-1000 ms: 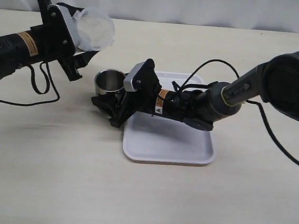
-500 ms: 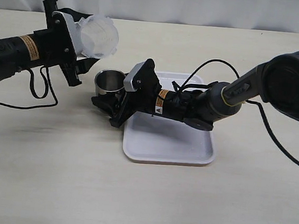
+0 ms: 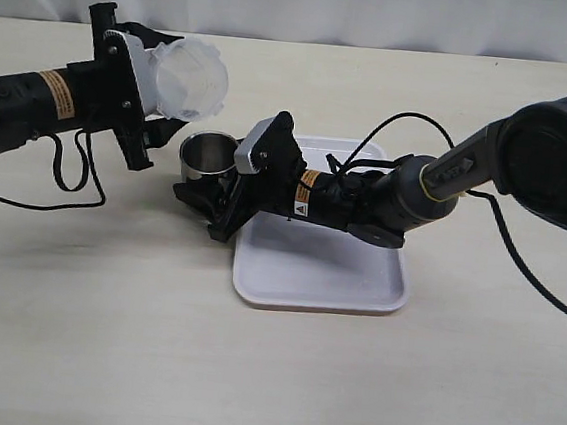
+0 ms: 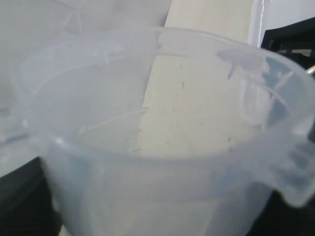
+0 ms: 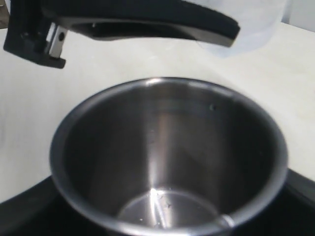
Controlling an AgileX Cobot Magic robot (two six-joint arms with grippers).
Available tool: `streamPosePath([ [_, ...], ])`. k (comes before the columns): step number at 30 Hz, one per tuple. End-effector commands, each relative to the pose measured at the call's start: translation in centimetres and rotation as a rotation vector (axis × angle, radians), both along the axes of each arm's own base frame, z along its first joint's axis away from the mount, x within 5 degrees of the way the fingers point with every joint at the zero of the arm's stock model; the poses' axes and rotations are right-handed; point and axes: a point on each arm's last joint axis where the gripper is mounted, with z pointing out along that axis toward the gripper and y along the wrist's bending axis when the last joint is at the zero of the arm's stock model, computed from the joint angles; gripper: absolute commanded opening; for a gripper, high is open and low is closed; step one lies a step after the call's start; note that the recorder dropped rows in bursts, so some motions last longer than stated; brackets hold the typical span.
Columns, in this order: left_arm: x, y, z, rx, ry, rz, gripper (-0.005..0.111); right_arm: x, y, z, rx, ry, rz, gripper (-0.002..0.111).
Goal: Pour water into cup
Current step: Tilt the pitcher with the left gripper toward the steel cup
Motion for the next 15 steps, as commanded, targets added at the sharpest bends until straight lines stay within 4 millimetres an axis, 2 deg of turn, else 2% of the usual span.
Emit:
streamPosePath([
  [1, -0.09, -0.15, 0.55, -0.011, -0.035, -0.018, 0.000, -0.08, -0.14, -0.28, -0.036, 0.010, -0.005, 0.004],
  [15, -0.05, -0.02, 0.34, 0.082, -0.087, -0.036, 0.000, -0.08, -0.14, -0.28, -0.036, 0.010, -0.005, 0.004],
])
